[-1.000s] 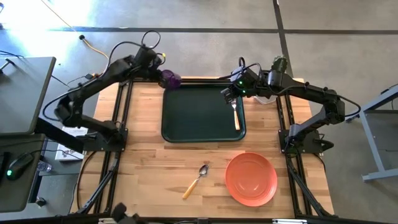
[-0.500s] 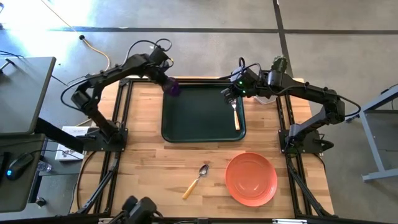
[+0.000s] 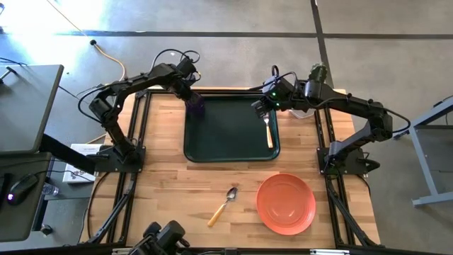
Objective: Pick and place plate/cup/fork/spoon on tray
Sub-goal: Put the purple cup on the top left of the black tray, then put the orange plate on the bottom right of the purple cup
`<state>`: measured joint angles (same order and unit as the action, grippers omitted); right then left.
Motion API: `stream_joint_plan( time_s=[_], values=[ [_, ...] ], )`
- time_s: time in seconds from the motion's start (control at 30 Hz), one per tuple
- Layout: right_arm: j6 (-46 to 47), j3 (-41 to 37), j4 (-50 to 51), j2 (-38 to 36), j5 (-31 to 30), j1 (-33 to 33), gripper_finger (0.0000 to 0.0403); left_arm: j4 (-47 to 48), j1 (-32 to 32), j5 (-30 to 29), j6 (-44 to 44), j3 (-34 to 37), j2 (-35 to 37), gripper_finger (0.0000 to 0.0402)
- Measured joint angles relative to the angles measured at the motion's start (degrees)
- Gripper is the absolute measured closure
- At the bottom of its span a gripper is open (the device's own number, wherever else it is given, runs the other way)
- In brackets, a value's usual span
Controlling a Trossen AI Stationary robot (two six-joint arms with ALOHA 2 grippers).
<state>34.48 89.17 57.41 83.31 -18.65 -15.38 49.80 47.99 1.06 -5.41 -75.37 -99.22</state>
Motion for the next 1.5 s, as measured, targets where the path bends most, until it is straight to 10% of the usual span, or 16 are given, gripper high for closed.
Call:
stream_joint_plan(
  time_s=[1.5],
  values=[
    [0.0, 0.0, 0.2, 0.0, -0.3, 0.0, 0.0300, 2.3, 0.0, 0.2, 0.3, -7.3, -0.3, 0.0314]
  ],
)
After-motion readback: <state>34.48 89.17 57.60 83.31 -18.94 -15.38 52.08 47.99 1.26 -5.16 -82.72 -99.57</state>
